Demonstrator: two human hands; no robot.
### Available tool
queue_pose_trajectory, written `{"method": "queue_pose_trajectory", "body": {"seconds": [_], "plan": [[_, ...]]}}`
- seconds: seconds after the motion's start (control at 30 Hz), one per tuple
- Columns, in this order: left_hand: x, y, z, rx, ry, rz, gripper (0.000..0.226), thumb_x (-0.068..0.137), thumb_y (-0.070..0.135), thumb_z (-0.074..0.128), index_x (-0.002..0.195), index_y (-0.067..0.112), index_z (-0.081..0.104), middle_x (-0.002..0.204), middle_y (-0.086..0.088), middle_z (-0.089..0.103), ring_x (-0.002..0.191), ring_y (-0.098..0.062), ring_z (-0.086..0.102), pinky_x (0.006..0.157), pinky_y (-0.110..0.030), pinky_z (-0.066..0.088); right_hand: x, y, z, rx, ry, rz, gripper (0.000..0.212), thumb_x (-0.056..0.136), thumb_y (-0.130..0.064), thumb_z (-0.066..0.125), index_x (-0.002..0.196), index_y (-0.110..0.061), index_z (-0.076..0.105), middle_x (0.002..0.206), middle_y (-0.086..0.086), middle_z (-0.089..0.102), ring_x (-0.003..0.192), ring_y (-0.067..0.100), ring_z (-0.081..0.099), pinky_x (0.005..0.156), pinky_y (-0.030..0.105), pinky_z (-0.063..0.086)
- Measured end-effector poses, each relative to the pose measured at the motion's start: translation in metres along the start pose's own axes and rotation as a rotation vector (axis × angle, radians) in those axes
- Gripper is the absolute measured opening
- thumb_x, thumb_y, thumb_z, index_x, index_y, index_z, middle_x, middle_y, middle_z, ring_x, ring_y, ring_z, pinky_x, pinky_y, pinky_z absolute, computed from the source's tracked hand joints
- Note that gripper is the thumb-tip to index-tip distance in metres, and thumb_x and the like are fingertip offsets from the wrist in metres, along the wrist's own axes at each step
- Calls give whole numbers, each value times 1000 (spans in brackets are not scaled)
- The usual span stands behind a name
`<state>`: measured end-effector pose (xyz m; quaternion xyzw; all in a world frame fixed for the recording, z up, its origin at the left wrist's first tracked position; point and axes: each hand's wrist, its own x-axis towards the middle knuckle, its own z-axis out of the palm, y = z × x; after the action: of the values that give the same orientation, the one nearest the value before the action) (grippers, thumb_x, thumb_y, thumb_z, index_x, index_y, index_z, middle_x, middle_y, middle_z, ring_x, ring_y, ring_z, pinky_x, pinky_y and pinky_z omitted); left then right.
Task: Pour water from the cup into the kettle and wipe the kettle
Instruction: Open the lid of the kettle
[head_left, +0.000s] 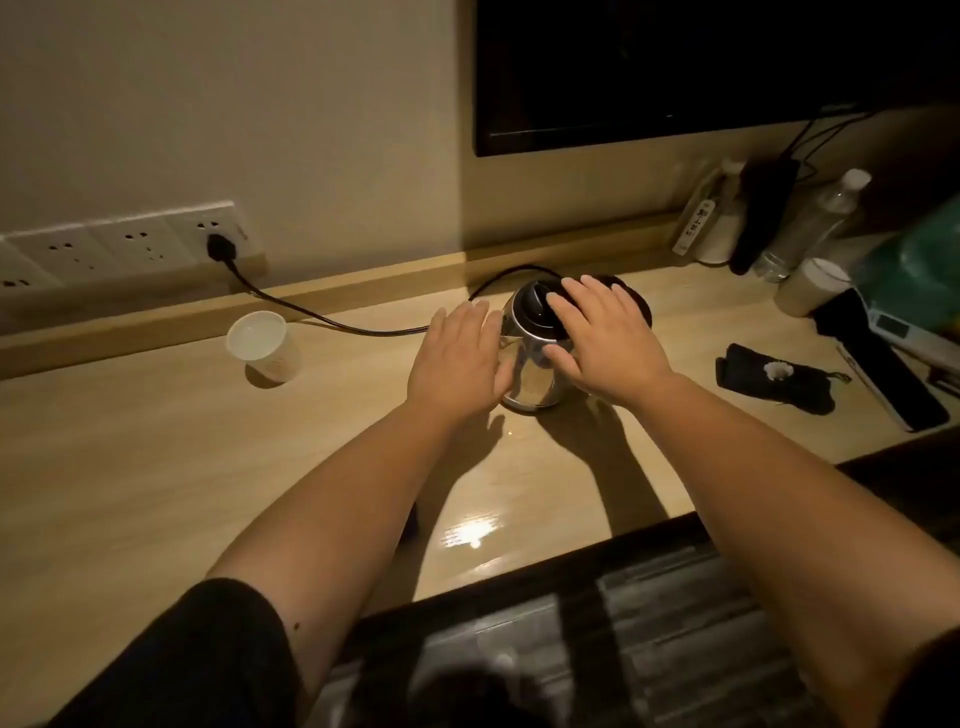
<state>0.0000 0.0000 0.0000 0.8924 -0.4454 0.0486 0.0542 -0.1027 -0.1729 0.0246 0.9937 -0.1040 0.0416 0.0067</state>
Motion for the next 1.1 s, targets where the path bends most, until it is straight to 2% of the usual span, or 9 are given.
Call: {"method": "queue_pose_trajectory", "body": {"seconds": [0.17, 0.3, 0.53, 1.1], "plan": [[11, 8, 6, -40, 21, 14, 47, 96, 39, 42, 137, 15, 43, 141, -7, 47, 133, -24, 38, 115, -43, 22, 12, 10, 5, 17, 21, -101, 54, 98, -46, 48, 146, -21, 42, 154, 13, 38, 143, 31, 31, 116, 49, 23], [10, 12, 11, -119, 72, -7, 41, 95, 34, 46, 132, 14, 46, 131, -5, 54, 122, -20, 47, 109, -36, 31, 15, 13, 8, 46, 23, -121, 48, 99, -43, 49, 141, -21, 50, 152, 15, 40, 140, 31, 36, 115, 49, 26], [2, 19, 22, -193, 68, -52, 52, 93, 29, 52, 139, 11, 36, 137, -7, 46, 122, -20, 47, 104, -32, 36, 16, 14, 12, 74, 62, -121, 43, 99, -40, 49, 136, -19, 56, 148, 15, 45, 136, 31, 40, 113, 49, 28], [3, 17, 26, -161, 53, -52, 56, 93, 28, 53, 142, 11, 33, 142, -9, 44, 129, -21, 44, 109, -31, 32, 17, 19, 14, 138, 108, -115, 40, 98, -39, 52, 132, -19, 59, 144, 12, 50, 132, 31, 45, 110, 48, 34]]}}
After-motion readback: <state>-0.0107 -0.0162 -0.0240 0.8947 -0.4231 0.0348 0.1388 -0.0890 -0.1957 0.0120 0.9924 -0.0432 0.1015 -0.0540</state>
